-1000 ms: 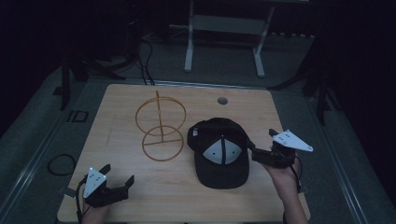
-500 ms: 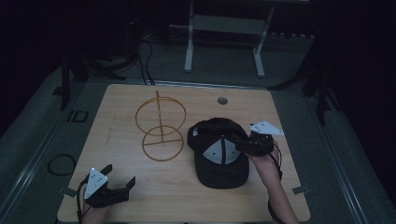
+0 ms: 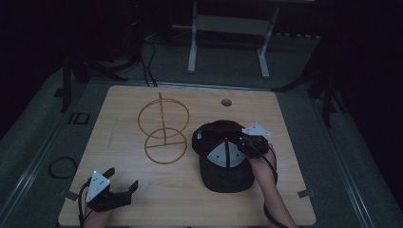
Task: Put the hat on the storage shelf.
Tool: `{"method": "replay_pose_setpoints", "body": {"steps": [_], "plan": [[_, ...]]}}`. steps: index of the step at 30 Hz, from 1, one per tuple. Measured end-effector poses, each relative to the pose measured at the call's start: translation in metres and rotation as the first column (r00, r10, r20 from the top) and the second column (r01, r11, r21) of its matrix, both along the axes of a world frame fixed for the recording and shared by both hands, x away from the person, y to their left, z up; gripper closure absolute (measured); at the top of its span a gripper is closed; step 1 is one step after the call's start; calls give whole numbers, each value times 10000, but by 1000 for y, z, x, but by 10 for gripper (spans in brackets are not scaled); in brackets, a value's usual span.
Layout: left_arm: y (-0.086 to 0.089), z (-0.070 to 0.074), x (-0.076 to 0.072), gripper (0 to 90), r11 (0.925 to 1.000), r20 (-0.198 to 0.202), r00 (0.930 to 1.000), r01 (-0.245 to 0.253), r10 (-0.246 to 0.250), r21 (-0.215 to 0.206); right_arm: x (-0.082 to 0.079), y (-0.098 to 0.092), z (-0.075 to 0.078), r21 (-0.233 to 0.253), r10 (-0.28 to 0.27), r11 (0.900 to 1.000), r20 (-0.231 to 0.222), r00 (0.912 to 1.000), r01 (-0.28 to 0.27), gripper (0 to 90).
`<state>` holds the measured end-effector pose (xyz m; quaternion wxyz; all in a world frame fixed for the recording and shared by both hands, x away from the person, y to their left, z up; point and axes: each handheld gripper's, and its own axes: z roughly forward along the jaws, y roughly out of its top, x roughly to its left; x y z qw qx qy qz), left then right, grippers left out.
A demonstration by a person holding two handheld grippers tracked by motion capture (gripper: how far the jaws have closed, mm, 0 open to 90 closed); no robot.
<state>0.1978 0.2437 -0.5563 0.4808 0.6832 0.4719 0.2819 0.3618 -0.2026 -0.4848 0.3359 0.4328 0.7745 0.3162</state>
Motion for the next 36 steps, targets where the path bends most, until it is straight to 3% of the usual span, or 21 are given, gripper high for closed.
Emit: {"method": "replay_pose_setpoints", "body": {"steps": [4, 5, 9, 13, 17, 24, 36], "plan": [[0, 0, 0, 19, 10000, -28, 10000, 34, -34, -2, 2, -2, 2, 4, -255, 9997, -21, 9997, 255, 883], [0, 0, 0, 19, 10000, -21, 10000, 28, -28, 22, 2, -3, 3, 50, -299, 9995, -13, 9996, 299, 891], [0, 0, 0, 19, 10000, -49, 10000, 60, -60, 25, -1, -2, 5, 194, -302, 9994, 173, 9994, 299, 899], [-1, -1, 1, 20, 9999, -91, 9999, 126, -127, -29, -6, -3, 12, 770, -154, 9970, 359, 9992, 126, 900], [-3, 0, 0, 19, 9999, -29, 9999, 118, -118, 24, -13, -4, 27, 1137, 21, 9935, 662, 9978, -96, 900], [-2, 3, -2, 20, 10000, 61, 10000, -28, 28, 0, -25, -9, 57, 1957, 398, 9787, 1170, 9923, -623, 900], [-36, 17, -5, 19, 9949, 235, 9947, 1005, -1005, -12, -48, -12, 98, 1704, 624, 9800, 2290, 9714, -1031, 900]]}}
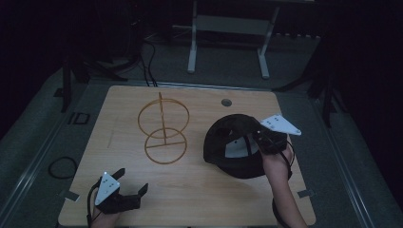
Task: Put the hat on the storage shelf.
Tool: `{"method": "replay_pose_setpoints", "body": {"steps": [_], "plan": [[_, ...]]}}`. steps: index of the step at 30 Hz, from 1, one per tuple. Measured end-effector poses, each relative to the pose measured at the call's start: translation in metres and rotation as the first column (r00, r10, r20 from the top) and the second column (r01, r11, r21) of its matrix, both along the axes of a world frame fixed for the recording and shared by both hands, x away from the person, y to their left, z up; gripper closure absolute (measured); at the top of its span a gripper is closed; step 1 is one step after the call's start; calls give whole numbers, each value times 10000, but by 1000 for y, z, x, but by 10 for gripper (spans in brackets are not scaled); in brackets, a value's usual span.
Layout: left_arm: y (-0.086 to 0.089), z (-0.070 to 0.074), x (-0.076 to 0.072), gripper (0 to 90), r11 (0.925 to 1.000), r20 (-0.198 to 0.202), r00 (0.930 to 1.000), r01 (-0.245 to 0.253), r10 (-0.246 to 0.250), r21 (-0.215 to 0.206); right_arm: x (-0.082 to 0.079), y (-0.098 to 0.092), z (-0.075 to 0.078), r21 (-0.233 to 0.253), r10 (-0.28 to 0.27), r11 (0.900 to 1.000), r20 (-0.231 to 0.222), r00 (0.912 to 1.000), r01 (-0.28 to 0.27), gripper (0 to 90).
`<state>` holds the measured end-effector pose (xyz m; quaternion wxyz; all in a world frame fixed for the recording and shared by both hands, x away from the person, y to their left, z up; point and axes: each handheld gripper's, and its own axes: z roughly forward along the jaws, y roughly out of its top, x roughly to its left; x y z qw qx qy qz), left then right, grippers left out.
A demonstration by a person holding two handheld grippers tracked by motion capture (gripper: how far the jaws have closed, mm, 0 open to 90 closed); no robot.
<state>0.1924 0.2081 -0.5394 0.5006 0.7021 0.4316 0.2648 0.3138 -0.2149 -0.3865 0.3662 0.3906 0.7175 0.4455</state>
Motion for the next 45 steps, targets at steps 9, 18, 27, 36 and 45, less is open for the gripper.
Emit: {"method": "replay_pose_setpoints", "body": {"steps": [9, 18, 27, 36, 45], "plan": [[-34, 15, 6, 20, 9931, -61, 9940, 1087, -1091, -443, -16, -4, 16, 237, 293, 9993, 458, 9985, -304, 900], [-78, 38, 18, 55, 9769, 336, 9767, 2128, -2120, -194, -31, 3, 24, 182, 789, 9966, 807, 9936, -806, 900], [-108, 49, 33, 59, 9637, 273, 9634, 2670, -2668, -30, -38, 10, 24, 202, 1086, 9936, 870, 9903, -1107, 899], [-126, 57, 46, 74, 9602, 398, 9593, 2789, -2794, 179, -40, 13, 22, 350, 1316, 9902, 873, 9875, -1350, 900], [-147, 67, 58, 156, 9635, 745, 9607, 2676, -2674, 80, -45, 17, 20, 304, 1666, 9850, 819, 9826, -1696, 899]]}}
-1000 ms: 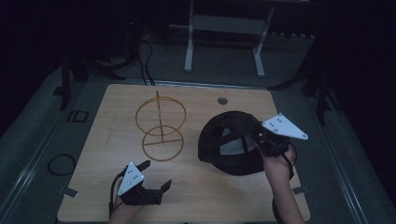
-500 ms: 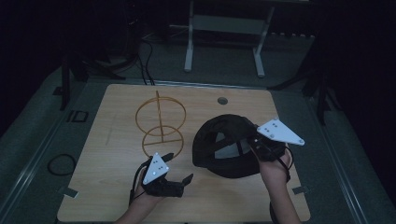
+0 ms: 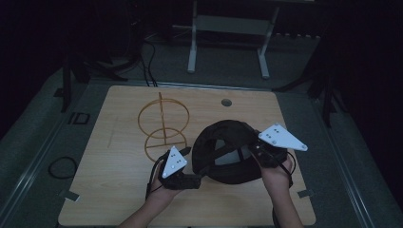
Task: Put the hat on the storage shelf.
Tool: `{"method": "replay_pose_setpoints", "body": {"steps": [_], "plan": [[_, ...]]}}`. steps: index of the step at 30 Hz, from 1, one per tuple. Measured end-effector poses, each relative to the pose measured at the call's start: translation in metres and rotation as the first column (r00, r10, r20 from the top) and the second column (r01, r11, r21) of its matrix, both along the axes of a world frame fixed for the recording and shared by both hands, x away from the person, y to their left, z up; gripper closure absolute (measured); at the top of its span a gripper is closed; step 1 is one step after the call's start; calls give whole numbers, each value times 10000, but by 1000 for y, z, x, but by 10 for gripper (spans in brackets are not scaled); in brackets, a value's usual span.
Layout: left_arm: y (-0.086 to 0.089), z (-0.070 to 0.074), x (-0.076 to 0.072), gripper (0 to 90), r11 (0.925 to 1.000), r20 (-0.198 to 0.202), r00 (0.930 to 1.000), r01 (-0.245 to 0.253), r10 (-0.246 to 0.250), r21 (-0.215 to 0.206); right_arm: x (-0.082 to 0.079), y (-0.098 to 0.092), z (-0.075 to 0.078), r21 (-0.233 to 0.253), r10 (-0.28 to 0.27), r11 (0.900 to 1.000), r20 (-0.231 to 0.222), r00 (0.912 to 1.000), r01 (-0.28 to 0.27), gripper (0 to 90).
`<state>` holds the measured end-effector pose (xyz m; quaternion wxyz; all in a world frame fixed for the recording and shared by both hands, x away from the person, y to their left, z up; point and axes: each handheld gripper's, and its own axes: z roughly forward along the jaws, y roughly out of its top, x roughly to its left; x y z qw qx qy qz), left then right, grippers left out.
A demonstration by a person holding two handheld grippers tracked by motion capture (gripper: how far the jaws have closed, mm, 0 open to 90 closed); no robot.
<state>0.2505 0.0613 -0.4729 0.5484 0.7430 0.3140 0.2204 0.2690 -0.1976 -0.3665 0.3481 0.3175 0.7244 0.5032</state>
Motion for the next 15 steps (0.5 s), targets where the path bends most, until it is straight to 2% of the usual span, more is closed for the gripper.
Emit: {"method": "replay_pose_setpoints", "body": {"steps": [6, 8, 10, 15], "plan": [[-3, 1, 3, 267, 10000, -13, 10000, -38, 38, 81, -3, -1, -3, 44, 143, 9999, -41, 9999, -143, 899], [-2, 1, 2, 400, 9997, 64, 9997, -217, 217, -59, -4, -3, -4, 73, 96, 9999, -35, 9999, -96, 899], [-2, 1, 3, 507, 9996, 27, 9999, -134, 134, -268, -5, -4, -5, 53, 51, 10000, -55, 10000, -50, 899], [-3, 5, 3, 701, 9993, 13, 9995, -322, 322, -180, -6, -4, -10, -19, 41, 10000, -167, 9999, -42, 899]]}}
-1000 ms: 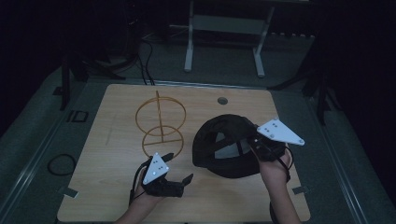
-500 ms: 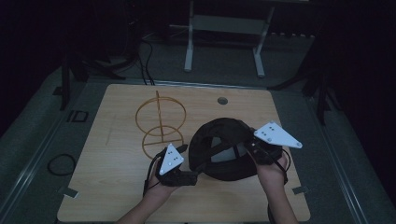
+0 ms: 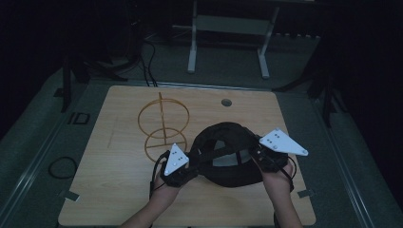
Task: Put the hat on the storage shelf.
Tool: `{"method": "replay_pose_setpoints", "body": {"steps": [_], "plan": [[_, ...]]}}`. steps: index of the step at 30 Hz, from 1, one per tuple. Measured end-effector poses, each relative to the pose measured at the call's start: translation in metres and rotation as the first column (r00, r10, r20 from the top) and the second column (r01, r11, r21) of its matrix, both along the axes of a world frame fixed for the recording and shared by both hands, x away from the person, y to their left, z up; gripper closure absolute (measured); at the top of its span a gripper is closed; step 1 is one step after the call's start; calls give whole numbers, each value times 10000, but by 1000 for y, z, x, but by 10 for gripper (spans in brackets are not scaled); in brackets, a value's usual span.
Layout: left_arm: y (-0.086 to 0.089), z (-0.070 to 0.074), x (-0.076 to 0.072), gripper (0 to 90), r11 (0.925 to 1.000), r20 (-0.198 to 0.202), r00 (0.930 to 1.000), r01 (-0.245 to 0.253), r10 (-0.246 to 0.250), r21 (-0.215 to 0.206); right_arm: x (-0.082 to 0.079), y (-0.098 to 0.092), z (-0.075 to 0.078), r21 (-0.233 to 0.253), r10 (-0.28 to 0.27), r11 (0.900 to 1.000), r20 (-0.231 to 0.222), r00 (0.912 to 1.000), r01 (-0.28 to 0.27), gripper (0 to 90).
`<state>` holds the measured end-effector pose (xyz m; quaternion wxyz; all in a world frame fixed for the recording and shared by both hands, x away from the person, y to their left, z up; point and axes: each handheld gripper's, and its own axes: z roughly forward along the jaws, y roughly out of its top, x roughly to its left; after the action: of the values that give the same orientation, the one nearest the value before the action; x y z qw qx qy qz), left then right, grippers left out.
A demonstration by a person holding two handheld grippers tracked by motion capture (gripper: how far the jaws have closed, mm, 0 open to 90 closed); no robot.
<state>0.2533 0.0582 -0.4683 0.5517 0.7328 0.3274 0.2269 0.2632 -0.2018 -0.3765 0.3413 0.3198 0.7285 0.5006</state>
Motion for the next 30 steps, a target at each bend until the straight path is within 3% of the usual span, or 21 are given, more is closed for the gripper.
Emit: {"method": "replay_pose_setpoints", "body": {"steps": [4, 8, 15, 19, 23, 30], "plan": [[-1, 4, 0, 871, 9987, 101, 9987, -495, 494, 105, -2, 1, -5, -42, 60, 10000, -80, 9999, -60, 899], [-1, 10, 1, 883, 9985, 79, 9985, -544, 543, 50, -5, 0, -12, 90, 127, 9999, -186, 9997, -126, 897], [-7, 26, -1, 887, 9980, 526, 9971, -567, 553, 264, -11, -12, -22, 751, 169, 9971, -135, 9998, -158, 884], [-9, 34, 1, 888, 9973, 639, 9958, -670, 649, 304, -15, -16, -29, 955, 256, 9951, -155, 9996, -240, 740], [-10, 40, 2, 889, 9973, 742, 9951, -680, 658, 280, -21, -19, -33, 691, 630, 9958, -498, 9968, -595, 554], [-11, 48, 3, 889, 9972, 1000, 9930, -667, 630, 338, -34, -30, -41, 244, 1540, 9881, -1275, 9798, -1521, 384]]}}
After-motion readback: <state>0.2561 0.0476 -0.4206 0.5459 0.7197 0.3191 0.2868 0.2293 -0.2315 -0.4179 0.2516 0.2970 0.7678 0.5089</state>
